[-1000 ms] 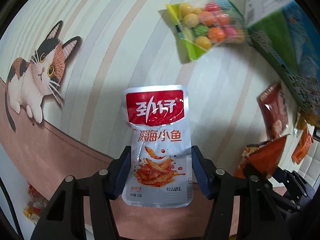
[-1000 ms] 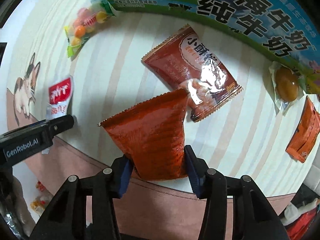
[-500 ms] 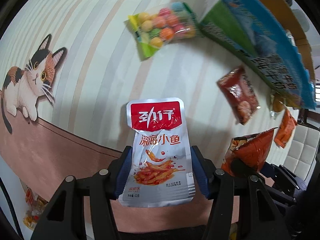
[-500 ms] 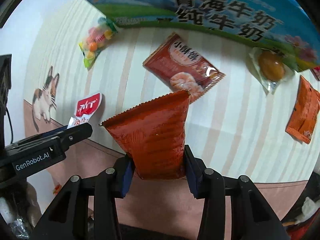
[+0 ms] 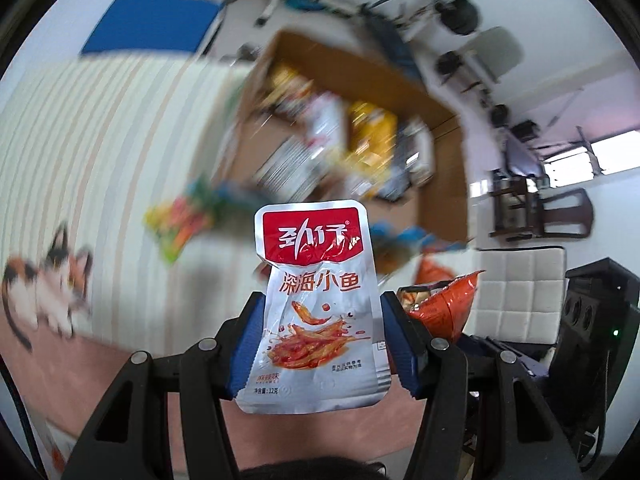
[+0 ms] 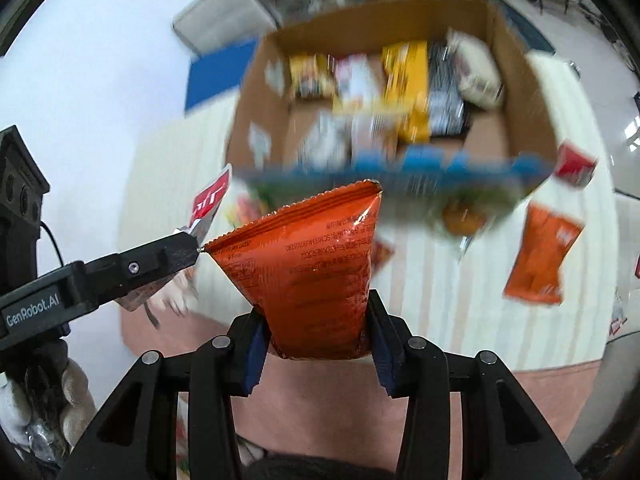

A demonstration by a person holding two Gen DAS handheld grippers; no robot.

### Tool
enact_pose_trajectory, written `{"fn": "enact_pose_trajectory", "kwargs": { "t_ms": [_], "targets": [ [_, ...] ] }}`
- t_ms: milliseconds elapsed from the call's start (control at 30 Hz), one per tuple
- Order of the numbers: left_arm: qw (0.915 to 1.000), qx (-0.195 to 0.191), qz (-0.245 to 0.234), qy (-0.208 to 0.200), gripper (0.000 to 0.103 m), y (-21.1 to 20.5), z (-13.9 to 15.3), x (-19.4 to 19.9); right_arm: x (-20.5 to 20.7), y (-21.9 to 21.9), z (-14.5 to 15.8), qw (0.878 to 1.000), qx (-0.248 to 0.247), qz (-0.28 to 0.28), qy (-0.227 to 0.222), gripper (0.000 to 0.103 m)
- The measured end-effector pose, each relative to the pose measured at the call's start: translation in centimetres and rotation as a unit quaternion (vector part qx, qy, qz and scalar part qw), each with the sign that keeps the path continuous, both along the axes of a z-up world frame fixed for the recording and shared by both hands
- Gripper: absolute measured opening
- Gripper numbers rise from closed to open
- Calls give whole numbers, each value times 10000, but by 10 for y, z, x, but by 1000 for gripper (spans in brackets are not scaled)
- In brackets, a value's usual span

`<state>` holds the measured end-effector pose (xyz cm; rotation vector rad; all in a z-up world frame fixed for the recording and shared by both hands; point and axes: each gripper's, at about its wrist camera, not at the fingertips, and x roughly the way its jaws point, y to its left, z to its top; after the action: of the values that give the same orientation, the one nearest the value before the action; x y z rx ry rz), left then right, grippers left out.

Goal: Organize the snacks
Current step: 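Carry both held packets over the box and lower them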

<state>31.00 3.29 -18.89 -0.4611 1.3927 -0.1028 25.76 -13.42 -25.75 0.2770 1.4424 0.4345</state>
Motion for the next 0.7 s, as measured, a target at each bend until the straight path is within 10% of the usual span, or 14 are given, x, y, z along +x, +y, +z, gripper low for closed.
{"fn": "enact_pose_trajectory", "kwargs": {
  "t_ms": [267,700],
  "targets": [
    [9977,437,-352,-369,55,-16,28,89,83,-42,8,9963,-166,-809,-235,47],
    [9912,1108,-270,675,55,9,-78,166,142,-61,-91,9872,-477,-1330,735,47]
  ]
}}
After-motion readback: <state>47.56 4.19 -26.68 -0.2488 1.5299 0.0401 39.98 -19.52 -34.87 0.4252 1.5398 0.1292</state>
